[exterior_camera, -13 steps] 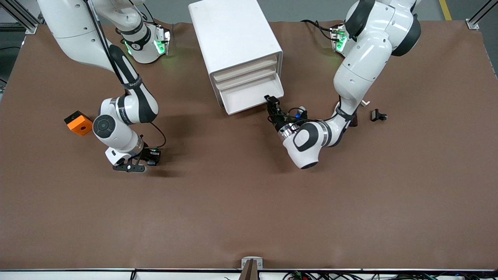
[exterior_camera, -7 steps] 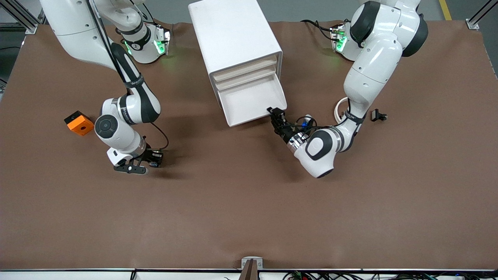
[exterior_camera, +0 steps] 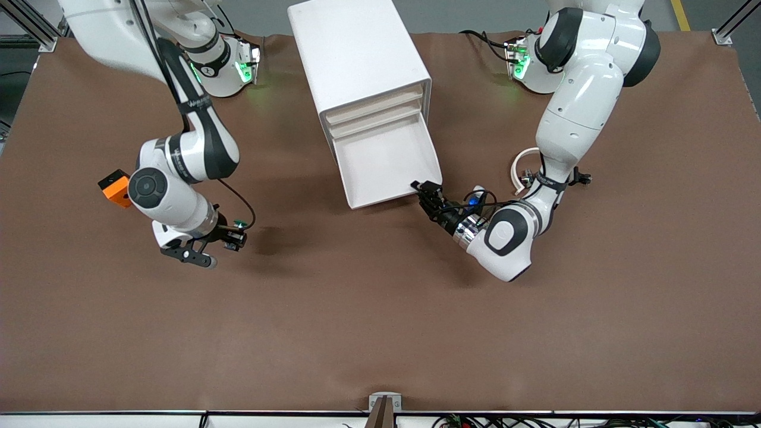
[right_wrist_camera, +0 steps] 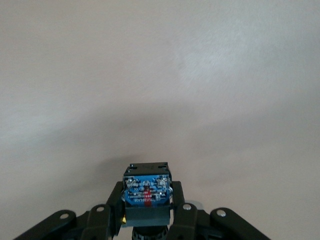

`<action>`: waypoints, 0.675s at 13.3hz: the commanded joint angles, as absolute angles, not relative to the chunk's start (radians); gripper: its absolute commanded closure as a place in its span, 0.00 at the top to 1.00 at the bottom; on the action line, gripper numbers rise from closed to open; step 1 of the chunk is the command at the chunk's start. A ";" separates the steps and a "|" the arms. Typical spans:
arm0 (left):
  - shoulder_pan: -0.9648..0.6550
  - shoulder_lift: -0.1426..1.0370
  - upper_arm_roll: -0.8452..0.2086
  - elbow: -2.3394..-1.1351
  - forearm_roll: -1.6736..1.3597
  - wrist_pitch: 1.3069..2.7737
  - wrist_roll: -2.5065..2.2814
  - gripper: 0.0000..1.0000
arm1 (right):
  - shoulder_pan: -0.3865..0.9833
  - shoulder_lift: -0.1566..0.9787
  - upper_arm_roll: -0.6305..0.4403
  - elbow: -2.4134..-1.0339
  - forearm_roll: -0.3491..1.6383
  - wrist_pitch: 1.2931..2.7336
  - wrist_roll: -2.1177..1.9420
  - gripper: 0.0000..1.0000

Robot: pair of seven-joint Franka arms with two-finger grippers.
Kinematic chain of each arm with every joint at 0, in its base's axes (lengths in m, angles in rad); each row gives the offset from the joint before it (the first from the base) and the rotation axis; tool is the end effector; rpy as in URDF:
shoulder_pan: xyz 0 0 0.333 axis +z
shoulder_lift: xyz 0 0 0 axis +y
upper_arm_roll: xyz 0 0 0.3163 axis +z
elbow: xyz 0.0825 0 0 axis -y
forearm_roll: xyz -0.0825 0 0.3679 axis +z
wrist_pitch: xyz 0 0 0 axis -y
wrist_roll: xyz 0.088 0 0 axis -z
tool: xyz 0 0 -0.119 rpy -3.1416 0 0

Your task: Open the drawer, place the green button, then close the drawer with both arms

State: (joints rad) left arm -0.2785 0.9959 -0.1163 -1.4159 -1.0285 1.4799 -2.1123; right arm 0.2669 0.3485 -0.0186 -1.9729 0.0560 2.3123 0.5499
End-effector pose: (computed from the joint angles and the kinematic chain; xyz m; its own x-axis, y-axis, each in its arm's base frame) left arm 0.5412 -0.3293 0.1293 -0.6626 0.7357 -0.1399 0.2360 0.0278 -0.9714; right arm 0.5790 0.1488 0.2918 0.9430 -0.3317 -0.0262 -0.3323 -0.9429 -0.0245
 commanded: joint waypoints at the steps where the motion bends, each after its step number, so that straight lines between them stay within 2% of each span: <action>1: -0.261 1.022 -0.120 -1.370 -1.091 1.519 -2.095 0.10 | 0.334 0.270 -0.018 -1.919 0.046 2.156 0.720 0.00; 2: -0.261 1.025 -0.120 -1.370 -1.091 1.520 -2.094 0.11 | 0.353 0.249 -0.018 -1.890 0.046 2.093 0.770 0.00; 3: -0.262 1.026 -0.120 -1.370 -1.089 1.520 -2.094 0.25 | 0.376 0.218 -0.018 -1.859 0.046 2.021 0.831 0.00; 4: -0.262 1.028 -0.120 -1.371 -1.089 1.520 -2.094 0.34 | 0.400 0.183 -0.017 -1.852 0.049 1.993 0.910 0.00; 5: -0.262 1.031 -0.120 -1.371 -1.089 1.520 -2.092 0.39 | 0.429 0.152 -0.017 -1.852 0.049 1.965 0.989 0.00; 6: -0.262 1.031 -0.120 -1.371 -1.089 1.520 -2.092 0.48 | 0.455 0.123 -0.015 -1.848 0.049 1.933 1.050 0.00; 8: -0.262 1.031 -0.120 -1.371 -1.086 1.520 -2.092 0.56 | 0.506 0.075 -0.015 -1.850 0.052 1.919 1.151 0.00; 9: -0.264 1.031 -0.120 -1.371 -1.085 1.520 -2.092 0.73 | 0.556 0.071 -0.015 -1.850 0.054 1.922 1.263 0.00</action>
